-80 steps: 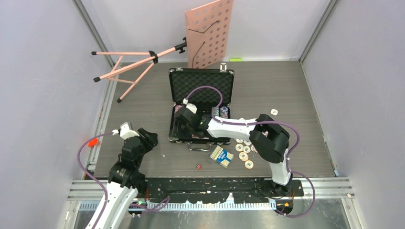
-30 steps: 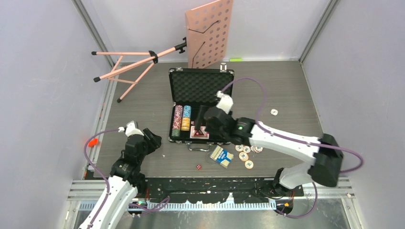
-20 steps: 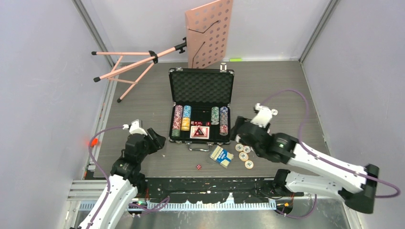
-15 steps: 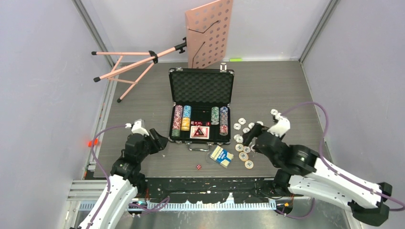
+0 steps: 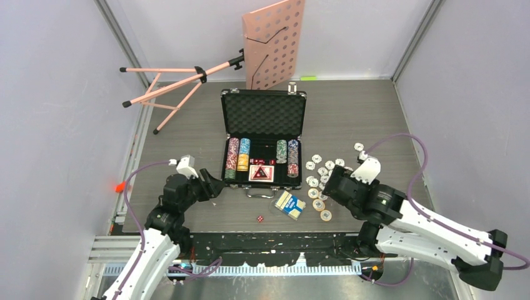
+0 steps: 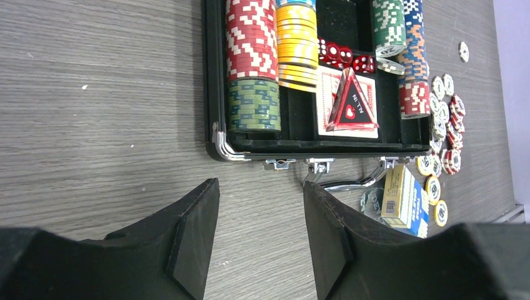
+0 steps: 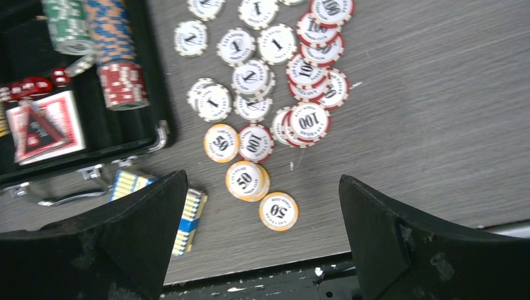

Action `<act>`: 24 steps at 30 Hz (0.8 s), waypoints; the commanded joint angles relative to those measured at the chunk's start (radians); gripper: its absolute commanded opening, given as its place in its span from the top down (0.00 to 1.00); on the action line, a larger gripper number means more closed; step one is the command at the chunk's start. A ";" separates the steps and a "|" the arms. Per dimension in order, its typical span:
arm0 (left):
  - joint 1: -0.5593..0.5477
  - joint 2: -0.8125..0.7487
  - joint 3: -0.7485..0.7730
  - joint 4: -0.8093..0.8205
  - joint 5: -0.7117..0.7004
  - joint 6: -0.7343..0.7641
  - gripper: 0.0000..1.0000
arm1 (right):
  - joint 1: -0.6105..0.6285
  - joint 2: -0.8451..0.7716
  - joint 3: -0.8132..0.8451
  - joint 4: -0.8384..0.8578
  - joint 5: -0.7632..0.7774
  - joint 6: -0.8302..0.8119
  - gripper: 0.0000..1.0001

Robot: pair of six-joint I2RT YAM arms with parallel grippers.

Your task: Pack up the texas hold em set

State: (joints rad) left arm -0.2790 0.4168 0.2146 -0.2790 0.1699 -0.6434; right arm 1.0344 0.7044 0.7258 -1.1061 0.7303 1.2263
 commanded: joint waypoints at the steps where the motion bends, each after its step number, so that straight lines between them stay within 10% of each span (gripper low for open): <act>1: 0.004 0.004 0.014 0.060 0.041 0.026 0.46 | 0.000 0.108 0.030 -0.049 0.057 0.132 0.01; 24: 0.004 -0.004 0.006 0.084 0.099 0.042 0.33 | 0.001 0.359 -0.083 0.462 -0.383 0.118 0.00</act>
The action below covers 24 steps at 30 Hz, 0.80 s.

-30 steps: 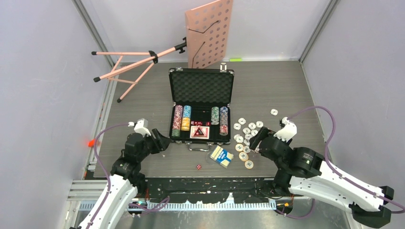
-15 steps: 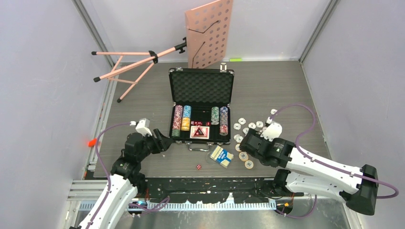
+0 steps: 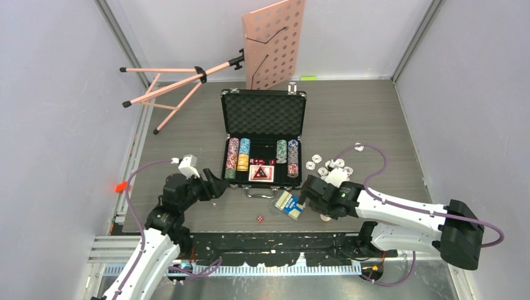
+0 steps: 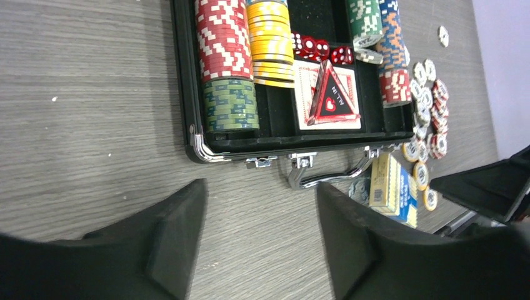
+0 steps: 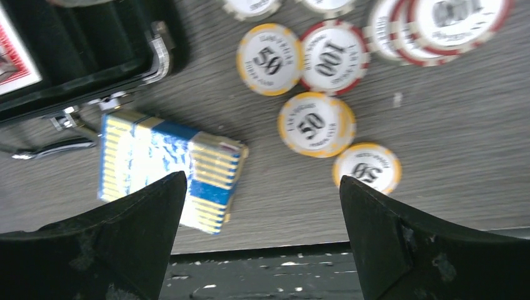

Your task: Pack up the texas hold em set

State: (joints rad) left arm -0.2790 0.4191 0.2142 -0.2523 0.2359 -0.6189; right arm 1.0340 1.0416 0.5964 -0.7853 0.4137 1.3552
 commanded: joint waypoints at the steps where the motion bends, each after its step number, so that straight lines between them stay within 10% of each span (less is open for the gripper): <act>1: 0.004 -0.006 0.007 0.058 0.036 0.018 0.24 | 0.001 0.038 0.061 0.141 -0.066 0.013 0.00; 4: 0.002 0.006 0.007 0.070 0.067 0.017 0.05 | 0.001 0.076 0.113 0.064 -0.044 0.080 0.00; 8: -0.047 0.059 0.016 0.106 0.077 0.008 0.05 | 0.001 0.105 0.186 -0.001 -0.009 0.085 0.00; 24: -0.125 0.090 0.031 0.098 0.049 0.050 0.08 | 0.000 0.066 0.103 0.337 -0.195 -0.873 0.00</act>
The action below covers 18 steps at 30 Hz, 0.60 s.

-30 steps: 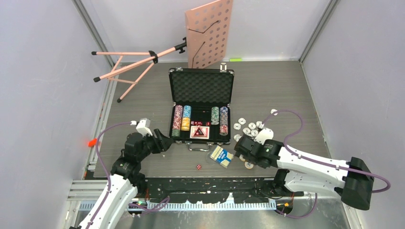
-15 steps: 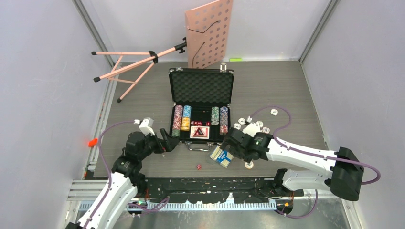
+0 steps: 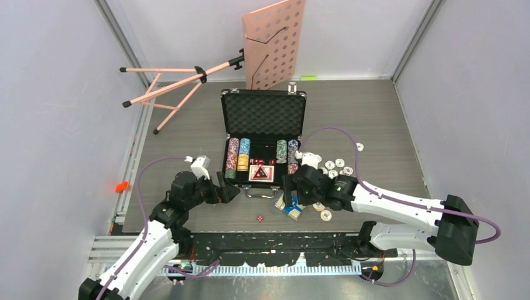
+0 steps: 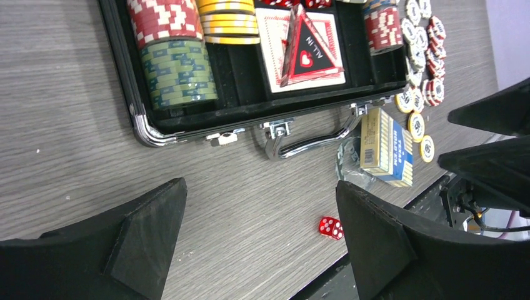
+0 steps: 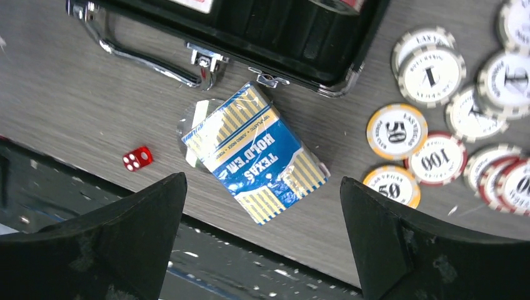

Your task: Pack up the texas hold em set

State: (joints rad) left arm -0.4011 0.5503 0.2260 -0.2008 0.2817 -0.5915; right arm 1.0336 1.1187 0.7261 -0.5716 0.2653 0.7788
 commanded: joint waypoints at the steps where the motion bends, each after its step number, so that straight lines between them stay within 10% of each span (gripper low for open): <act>1: -0.002 -0.050 0.017 0.045 0.003 0.024 0.08 | 0.001 -0.010 -0.029 0.155 -0.076 -0.326 0.00; 18: -0.003 -0.034 0.019 0.055 -0.001 0.035 0.07 | 0.002 0.322 0.124 0.129 -0.205 -0.538 0.00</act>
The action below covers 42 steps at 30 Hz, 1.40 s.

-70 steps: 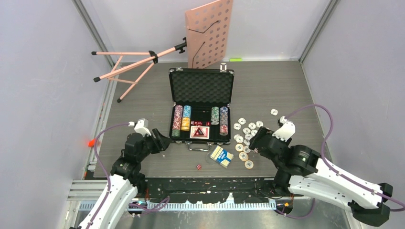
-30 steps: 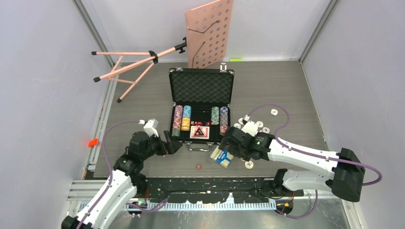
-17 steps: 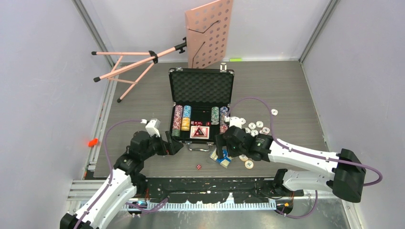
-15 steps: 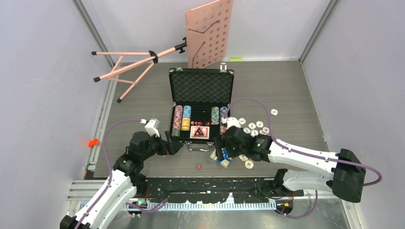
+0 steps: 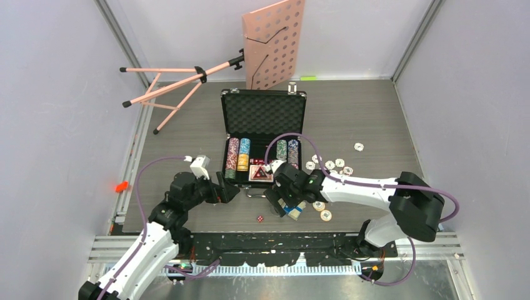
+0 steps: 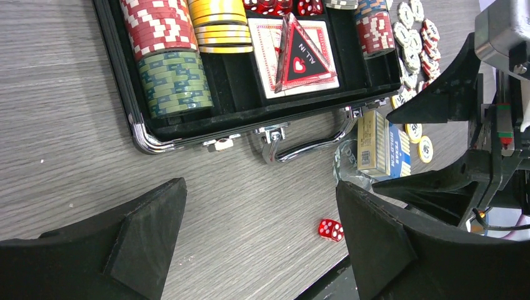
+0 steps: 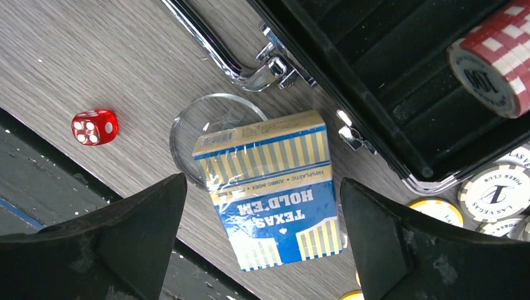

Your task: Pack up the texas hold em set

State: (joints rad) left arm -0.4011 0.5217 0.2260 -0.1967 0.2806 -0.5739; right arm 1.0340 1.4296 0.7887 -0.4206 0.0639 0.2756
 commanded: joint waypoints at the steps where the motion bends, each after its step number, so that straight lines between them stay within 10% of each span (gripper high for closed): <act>1: -0.002 -0.005 0.019 0.051 0.000 0.017 0.07 | 0.000 0.016 0.063 -0.028 -0.004 -0.035 0.00; 12: -0.002 -0.006 0.019 0.050 -0.005 0.018 0.07 | 0.001 0.056 0.092 -0.127 -0.043 -0.045 0.03; 22: -0.002 -0.004 0.021 0.049 -0.007 0.017 0.07 | 0.001 0.111 0.208 -0.205 -0.121 -0.107 0.35; 28: -0.002 -0.007 0.021 0.049 -0.010 0.017 0.07 | 0.001 -0.012 0.258 -0.267 -0.099 -0.156 0.38; 42: -0.002 -0.021 0.017 0.044 -0.012 0.015 0.08 | -0.052 0.158 0.542 -0.199 -0.123 -0.595 0.46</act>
State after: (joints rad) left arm -0.4011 0.5163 0.2260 -0.1944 0.2768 -0.5678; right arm 1.0172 1.5089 1.2312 -0.6727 -0.0391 -0.1448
